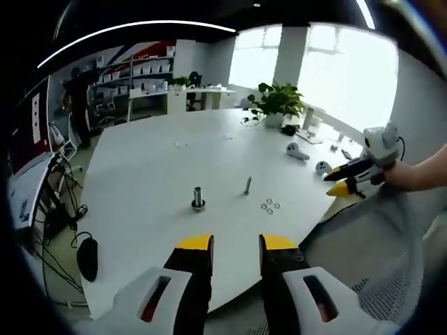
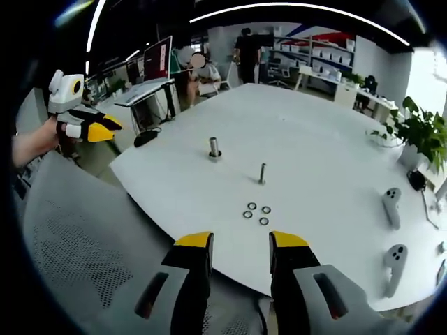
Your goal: Place the washer onto the threaded stud by aligning its center hole with the stud, sliding it down to the base, and recovering from edge contact or off-axis alignment until the washer reaches the visible bottom stop.
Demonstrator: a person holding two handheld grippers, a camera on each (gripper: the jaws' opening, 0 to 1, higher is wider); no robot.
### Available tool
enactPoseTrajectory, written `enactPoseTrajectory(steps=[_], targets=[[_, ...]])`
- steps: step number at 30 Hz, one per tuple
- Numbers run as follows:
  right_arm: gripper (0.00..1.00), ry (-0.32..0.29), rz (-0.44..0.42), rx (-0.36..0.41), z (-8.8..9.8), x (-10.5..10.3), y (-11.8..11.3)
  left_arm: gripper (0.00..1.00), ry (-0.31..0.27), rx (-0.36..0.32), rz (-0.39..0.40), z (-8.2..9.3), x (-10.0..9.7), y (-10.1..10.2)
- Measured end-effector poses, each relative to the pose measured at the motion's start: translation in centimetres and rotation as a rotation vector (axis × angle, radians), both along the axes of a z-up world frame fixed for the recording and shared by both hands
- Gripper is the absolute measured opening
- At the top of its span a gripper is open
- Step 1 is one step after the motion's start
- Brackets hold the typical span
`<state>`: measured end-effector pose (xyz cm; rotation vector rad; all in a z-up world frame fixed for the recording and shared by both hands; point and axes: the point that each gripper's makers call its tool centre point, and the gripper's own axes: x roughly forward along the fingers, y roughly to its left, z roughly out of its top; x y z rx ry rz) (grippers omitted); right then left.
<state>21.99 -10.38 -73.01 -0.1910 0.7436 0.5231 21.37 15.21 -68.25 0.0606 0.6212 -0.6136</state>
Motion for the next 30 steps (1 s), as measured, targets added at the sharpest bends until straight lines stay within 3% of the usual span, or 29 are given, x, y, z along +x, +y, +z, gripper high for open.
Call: enactPoseTrajectory(steps=[2,4,11,17,30], targets=[[0.34,-0.002,-0.010,-0.001,0.1,0.1,-0.1,0.23,-0.003,0.016,-0.005,-0.3,-0.2,0.1],[0.34,0.003,-0.012,-0.005,0.0,0.0,-0.2,0.23,0.005,-0.032,0.024,-0.3,0.0,0.2],[0.35,-0.004,-0.029,-0.011,0.1,0.2,-0.5,0.23,-0.012,-0.057,-0.005,0.0,0.1,-0.4],[0.35,-0.005,-0.042,-0.016,0.1,0.3,-0.9,0.22,-0.015,-0.037,-0.057,-0.2,-0.5,-1.4],[0.35,-0.012,-0.035,-0.017,0.2,0.0,-0.6,0.22,-0.026,-0.013,-0.058,-0.4,-0.7,-1.0]])
